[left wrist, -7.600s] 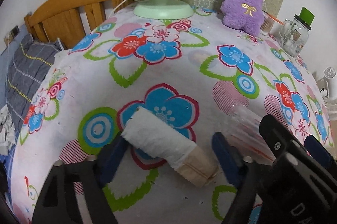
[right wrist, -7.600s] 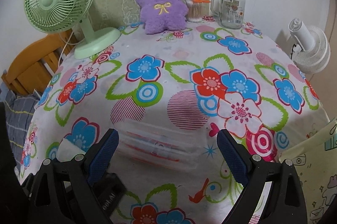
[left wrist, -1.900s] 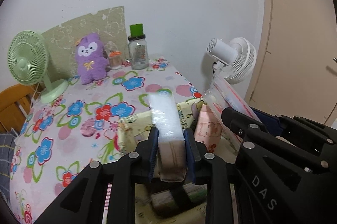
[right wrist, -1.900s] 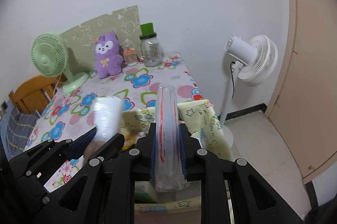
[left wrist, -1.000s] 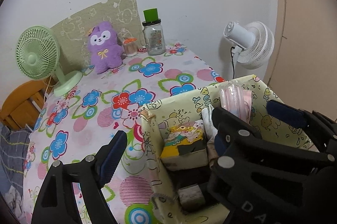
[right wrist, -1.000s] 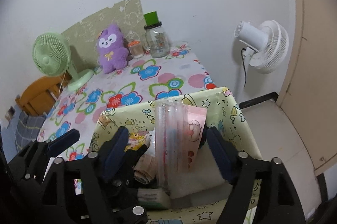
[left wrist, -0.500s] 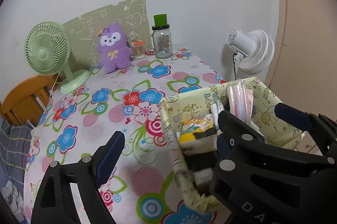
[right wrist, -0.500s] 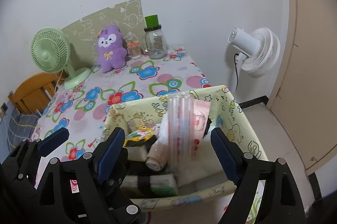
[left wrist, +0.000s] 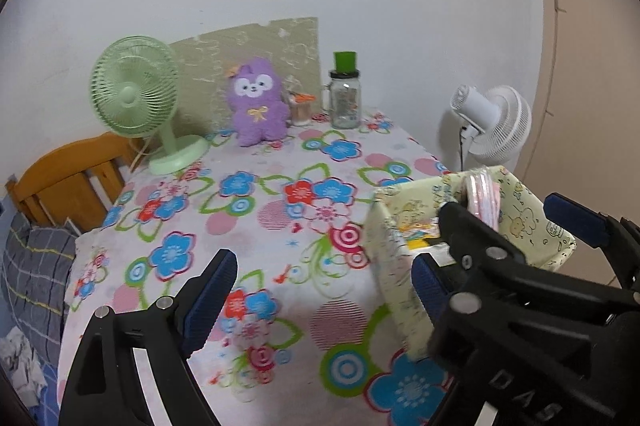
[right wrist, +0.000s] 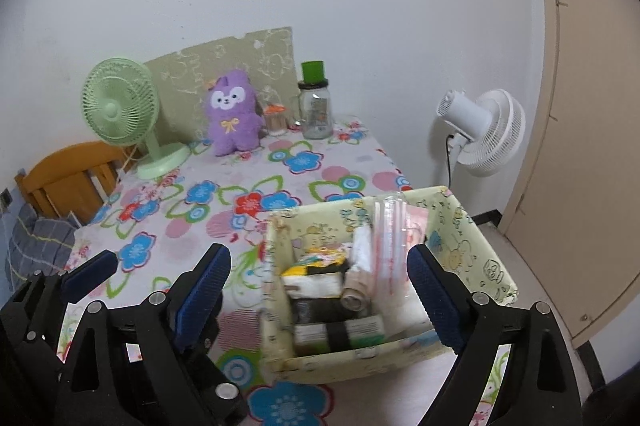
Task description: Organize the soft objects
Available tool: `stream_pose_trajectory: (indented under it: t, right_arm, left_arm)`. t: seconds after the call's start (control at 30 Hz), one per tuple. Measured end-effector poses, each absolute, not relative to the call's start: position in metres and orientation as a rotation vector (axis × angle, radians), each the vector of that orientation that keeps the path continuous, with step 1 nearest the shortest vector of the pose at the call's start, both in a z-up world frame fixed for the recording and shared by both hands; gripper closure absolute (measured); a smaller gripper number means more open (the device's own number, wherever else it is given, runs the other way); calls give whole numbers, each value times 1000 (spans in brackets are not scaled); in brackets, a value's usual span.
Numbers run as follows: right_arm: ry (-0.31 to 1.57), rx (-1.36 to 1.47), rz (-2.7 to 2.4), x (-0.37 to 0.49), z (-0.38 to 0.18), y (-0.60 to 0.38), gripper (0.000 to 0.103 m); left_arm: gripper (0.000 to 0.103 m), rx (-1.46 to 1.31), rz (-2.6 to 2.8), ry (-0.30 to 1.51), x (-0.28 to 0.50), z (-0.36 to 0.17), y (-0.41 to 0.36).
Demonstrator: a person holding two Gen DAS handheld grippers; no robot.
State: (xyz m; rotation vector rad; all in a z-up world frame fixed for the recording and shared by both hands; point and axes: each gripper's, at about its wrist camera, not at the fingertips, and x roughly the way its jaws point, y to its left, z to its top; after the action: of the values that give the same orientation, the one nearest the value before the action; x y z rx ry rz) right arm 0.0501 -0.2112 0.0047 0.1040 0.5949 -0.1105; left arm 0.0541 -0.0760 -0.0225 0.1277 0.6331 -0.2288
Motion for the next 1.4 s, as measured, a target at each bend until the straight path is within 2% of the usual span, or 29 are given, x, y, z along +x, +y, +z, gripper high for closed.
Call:
stream_pose_trajectory:
  t: [0.17, 0.43, 0.63, 1.4]
  right_arm:
    - [570, 90, -80, 41, 14, -192, 11]
    - [532, 50, -33, 22, 23, -167, 11]
    - [497, 35, -7, 8, 28, -159, 5]
    - [439, 65, -2, -13, 34, -170, 3]
  left_arm:
    - [3, 126, -174, 594, 43, -18, -52]
    - [1, 75, -112, 556, 23, -12, -11]
    - [0, 55, -71, 518, 6, -8, 13]
    - [0, -61, -30, 475, -6, 5, 45]
